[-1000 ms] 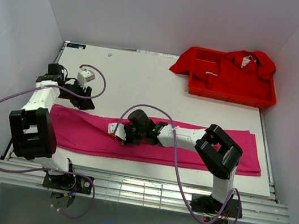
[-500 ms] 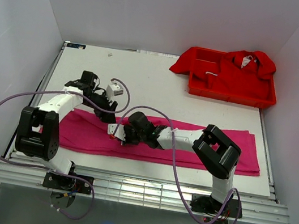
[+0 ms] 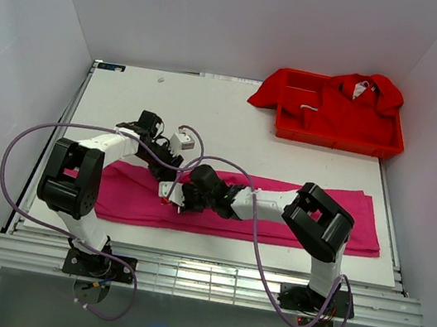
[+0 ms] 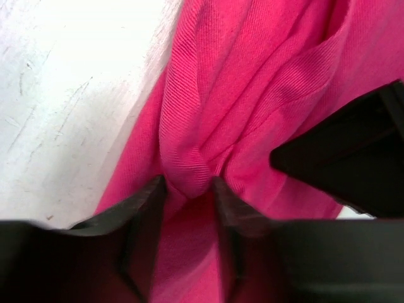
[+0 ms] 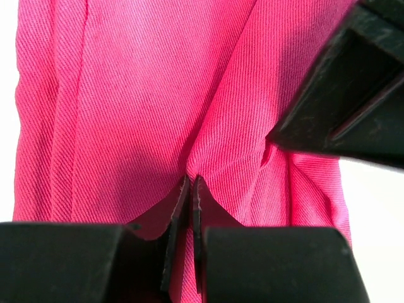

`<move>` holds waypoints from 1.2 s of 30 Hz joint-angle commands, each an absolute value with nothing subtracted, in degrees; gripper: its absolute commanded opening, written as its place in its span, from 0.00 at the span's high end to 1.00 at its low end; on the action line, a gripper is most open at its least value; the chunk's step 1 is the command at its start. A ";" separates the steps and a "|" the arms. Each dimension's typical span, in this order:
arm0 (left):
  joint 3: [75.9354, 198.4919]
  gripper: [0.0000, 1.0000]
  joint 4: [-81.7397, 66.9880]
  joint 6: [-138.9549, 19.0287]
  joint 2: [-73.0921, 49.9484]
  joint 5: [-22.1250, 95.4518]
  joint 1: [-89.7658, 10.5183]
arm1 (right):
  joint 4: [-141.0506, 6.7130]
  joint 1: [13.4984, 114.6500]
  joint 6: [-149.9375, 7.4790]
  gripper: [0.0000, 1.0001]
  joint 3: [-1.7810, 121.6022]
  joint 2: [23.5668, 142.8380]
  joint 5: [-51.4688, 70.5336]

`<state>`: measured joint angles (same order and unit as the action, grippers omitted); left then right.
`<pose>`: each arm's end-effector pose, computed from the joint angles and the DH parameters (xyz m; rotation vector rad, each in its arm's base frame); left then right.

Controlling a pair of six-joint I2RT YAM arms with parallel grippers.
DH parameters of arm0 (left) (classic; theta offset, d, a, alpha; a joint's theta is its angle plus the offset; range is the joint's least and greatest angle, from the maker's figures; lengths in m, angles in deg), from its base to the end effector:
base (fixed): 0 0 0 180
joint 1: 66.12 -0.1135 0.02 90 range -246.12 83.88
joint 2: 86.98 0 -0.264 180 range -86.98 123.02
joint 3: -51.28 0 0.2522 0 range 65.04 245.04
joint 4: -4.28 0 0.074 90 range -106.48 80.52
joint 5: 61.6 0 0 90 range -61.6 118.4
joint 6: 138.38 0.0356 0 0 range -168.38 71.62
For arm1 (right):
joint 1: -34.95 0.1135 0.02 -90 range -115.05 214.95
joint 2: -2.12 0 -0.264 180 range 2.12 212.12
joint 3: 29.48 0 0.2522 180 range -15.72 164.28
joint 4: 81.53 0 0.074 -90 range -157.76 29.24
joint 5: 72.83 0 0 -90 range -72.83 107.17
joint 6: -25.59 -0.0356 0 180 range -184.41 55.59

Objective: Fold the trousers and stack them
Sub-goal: Fold the trousers

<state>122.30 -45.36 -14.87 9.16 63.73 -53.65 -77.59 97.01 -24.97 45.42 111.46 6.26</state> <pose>0.2921 -0.0857 0.1695 1.1475 2.4135 -0.7708 0.1819 0.3573 0.1523 -1.8149 1.3482 0.4257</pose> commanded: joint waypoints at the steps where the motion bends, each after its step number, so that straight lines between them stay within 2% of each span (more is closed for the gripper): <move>1: 121.47 0.59 -43.85 -14.89 8.47 61.28 -53.55 | -75.94 97.09 -25.91 0.92 43.78 109.70 6.63; 4: 122.17 0.73 -42.88 -16.39 9.70 60.48 -53.55 | -74.97 97.09 -26.62 0.76 44.04 108.47 7.15; 5: 122.43 0.80 -42.97 -16.57 9.96 60.48 -53.55 | -74.62 97.09 -26.97 0.60 44.04 107.25 7.50; 8: 123.23 0.90 -42.97 -17.62 10.49 61.27 -53.55 | -73.13 97.09 -27.41 0.34 43.25 103.65 8.90; 9: 123.23 0.97 -42.97 -18.14 10.49 61.36 -53.55 | -72.43 97.09 -27.93 0.27 42.99 102.59 9.17; 10: 123.40 1.00 -42.97 -18.41 10.49 61.45 -53.55 | -71.55 97.09 -28.20 0.25 42.73 101.54 9.44; 11: 123.58 1.00 -43.05 -18.50 10.49 61.45 -53.55 | -70.24 97.09 -28.46 0.18 42.46 99.35 9.53; 13: 123.93 1.00 -43.49 -18.76 10.32 61.71 -53.55 | -69.35 97.09 -29.69 0.23 41.15 96.97 9.35; 16: 124.98 1.00 -44.11 -18.94 10.40 61.63 -53.55 | -67.85 97.09 -31.45 0.52 39.74 93.97 7.69; 17: 125.25 1.00 -44.28 -19.20 10.67 61.45 -53.55 | -65.85 97.09 -31.63 0.64 39.56 93.36 6.29; 19: 126.56 1.00 -45.07 -19.55 11.10 61.62 -53.47 | -65.74 97.00 -32.16 0.71 38.86 93.18 5.05; 22: 129.11 1.00 -46.39 -20.35 12.68 62.15 -53.55 | -64.78 97.09 -31.72 0.71 39.12 94.05 1.45; 26: 130.78 1.00 -47.10 -21.05 14.01 63.03 -53.55 | -63.81 97.35 -32.16 0.59 43.24 97.91 -4.09; 36: 138.77 1.00 -52.36 -20.35 16.99 62.41 -54.60 | -64.69 97.35 -31.81 0.62 44.13 109.61 4.16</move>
